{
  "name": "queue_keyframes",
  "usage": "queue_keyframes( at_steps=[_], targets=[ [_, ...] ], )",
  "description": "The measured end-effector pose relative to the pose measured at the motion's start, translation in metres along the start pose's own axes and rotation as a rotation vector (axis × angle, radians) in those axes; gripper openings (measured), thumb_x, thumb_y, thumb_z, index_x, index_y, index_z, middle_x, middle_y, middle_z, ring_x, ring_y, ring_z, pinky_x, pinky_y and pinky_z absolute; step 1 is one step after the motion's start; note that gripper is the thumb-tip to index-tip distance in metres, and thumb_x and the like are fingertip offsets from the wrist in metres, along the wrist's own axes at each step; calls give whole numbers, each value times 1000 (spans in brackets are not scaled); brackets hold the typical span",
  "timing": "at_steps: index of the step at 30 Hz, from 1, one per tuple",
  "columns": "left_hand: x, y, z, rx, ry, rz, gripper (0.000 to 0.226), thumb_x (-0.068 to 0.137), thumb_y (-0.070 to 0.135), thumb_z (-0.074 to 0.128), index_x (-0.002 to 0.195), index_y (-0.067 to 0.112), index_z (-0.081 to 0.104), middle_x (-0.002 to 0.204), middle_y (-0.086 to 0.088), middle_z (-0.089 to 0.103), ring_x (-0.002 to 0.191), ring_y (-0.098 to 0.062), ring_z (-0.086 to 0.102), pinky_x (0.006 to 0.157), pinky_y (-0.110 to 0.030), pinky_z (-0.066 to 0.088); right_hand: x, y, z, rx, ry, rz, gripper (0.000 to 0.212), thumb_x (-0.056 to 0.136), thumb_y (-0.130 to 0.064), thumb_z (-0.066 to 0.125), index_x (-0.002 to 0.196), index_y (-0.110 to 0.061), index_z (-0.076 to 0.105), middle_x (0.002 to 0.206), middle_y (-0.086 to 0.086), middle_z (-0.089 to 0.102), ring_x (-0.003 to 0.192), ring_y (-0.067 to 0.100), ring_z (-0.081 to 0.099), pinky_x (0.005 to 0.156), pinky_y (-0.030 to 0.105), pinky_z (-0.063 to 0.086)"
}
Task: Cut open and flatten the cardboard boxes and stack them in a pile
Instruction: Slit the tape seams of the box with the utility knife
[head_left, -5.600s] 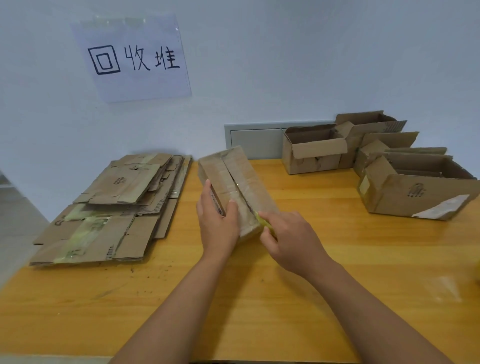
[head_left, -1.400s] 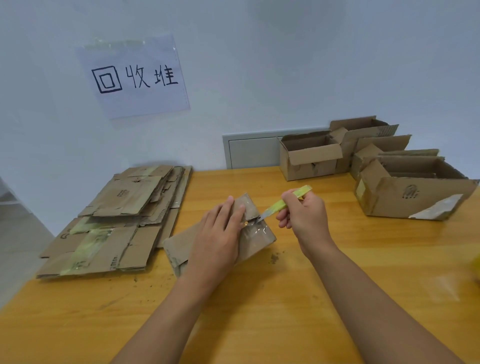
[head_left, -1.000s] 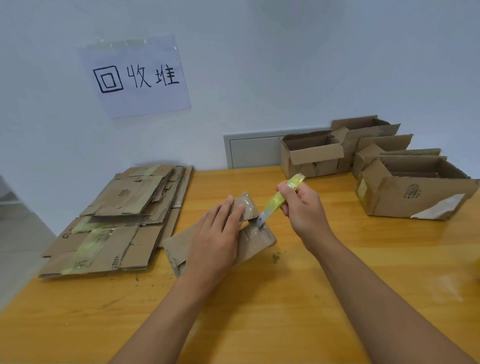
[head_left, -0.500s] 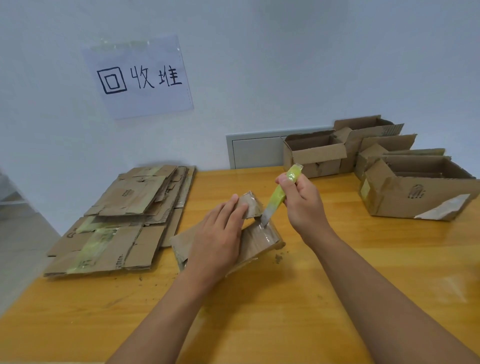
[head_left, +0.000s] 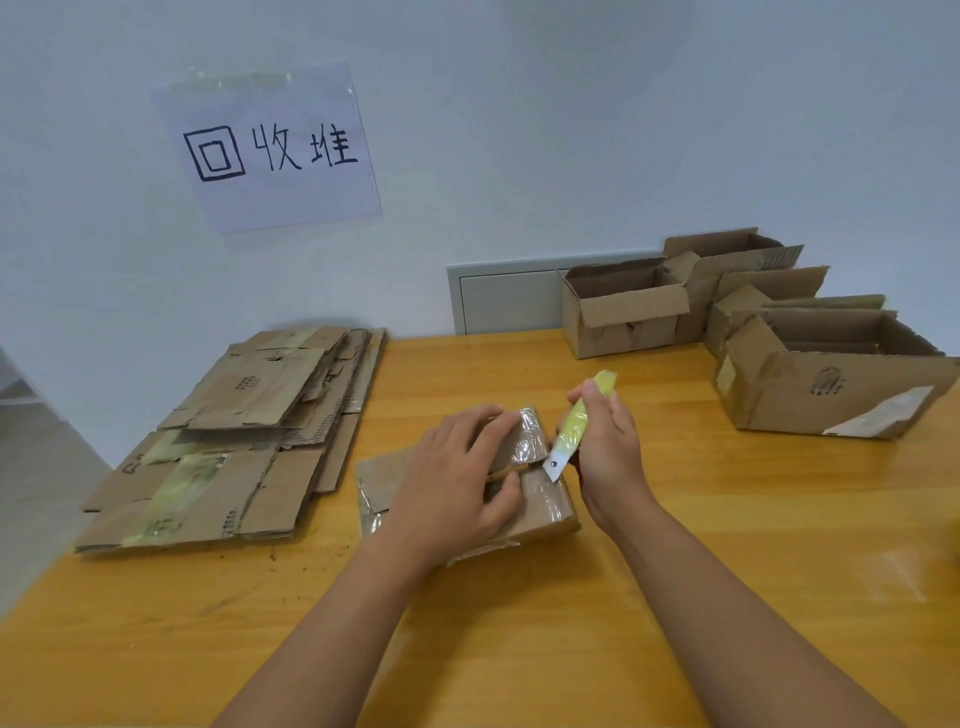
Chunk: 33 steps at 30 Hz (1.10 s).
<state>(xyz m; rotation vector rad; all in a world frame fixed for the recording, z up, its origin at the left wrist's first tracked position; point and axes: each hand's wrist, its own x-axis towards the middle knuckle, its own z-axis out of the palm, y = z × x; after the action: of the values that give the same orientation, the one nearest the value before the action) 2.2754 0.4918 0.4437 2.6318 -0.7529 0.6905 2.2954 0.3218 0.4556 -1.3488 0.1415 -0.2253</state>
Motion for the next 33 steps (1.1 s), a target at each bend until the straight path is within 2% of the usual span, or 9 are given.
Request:
queue_keyframes(
  at_steps=[4,7,10,14,17,20,23,26,33],
  targets=[
    [6,3,-2,13,37,22,52,92,46,50,139,24,48,132,2,52,116,-18,51,98,-34,43,-1,-2,-1,-44,-15,-59,26,98,-48,45,81,-35,59,82,5,54,78,21,51,70,41,43],
    [8,7,1,83,96,37,49,96,45,46,134,14,56,127,-5,59,110,-24,57,92,-39,50,-2,-5,-1,-131,-37,-156,26,105,-40,41,92,-23,55,79,0,52,74,13,50,69,33,42],
    [3,8,6,110,164,43,46,101,39,42,130,8,60,127,-11,61,109,-27,58,91,-40,51,-3,-11,-4,-180,-19,-225,26,106,-36,38,94,-20,54,78,-4,50,70,8,49,66,29,42],
    [1,9,8,123,196,51,48,105,37,36,130,5,61,129,-14,61,111,-29,59,92,-43,51,-2,-16,-7,-156,45,-278,27,106,-37,38,90,-21,52,73,1,48,68,19,48,65,45,47],
    [0,9,9,124,220,66,44,104,33,39,129,4,61,129,-15,62,112,-30,60,91,-44,52,-5,-15,-6,-227,1,-326,31,106,-35,40,94,-10,51,71,4,48,65,24,49,62,50,49],
    [-2,9,9,132,228,76,42,103,30,42,130,4,61,130,-15,61,113,-29,59,92,-44,51,-7,-13,-4,-275,-42,-363,32,105,-35,41,91,-8,49,70,6,49,64,34,50,59,51,48],
    [-3,9,8,136,238,82,42,103,30,43,130,3,61,130,-16,61,114,-29,59,92,-43,51,-7,-12,-3,-294,-46,-365,29,105,-34,41,86,-13,48,69,4,49,61,23,49,55,44,46],
    [-3,9,8,142,250,78,42,104,31,42,130,3,61,130,-16,61,114,-29,60,93,-44,51,-8,-12,-3,-306,-46,-382,27,105,-31,42,84,-16,47,67,-2,47,57,7,44,53,30,39],
    [-4,5,9,138,257,70,41,104,30,43,133,5,59,133,-15,60,116,-29,59,94,-46,51,0,-18,2,-287,-21,-384,26,106,-31,42,85,-17,48,68,-5,46,56,2,41,52,21,36]
  ],
)
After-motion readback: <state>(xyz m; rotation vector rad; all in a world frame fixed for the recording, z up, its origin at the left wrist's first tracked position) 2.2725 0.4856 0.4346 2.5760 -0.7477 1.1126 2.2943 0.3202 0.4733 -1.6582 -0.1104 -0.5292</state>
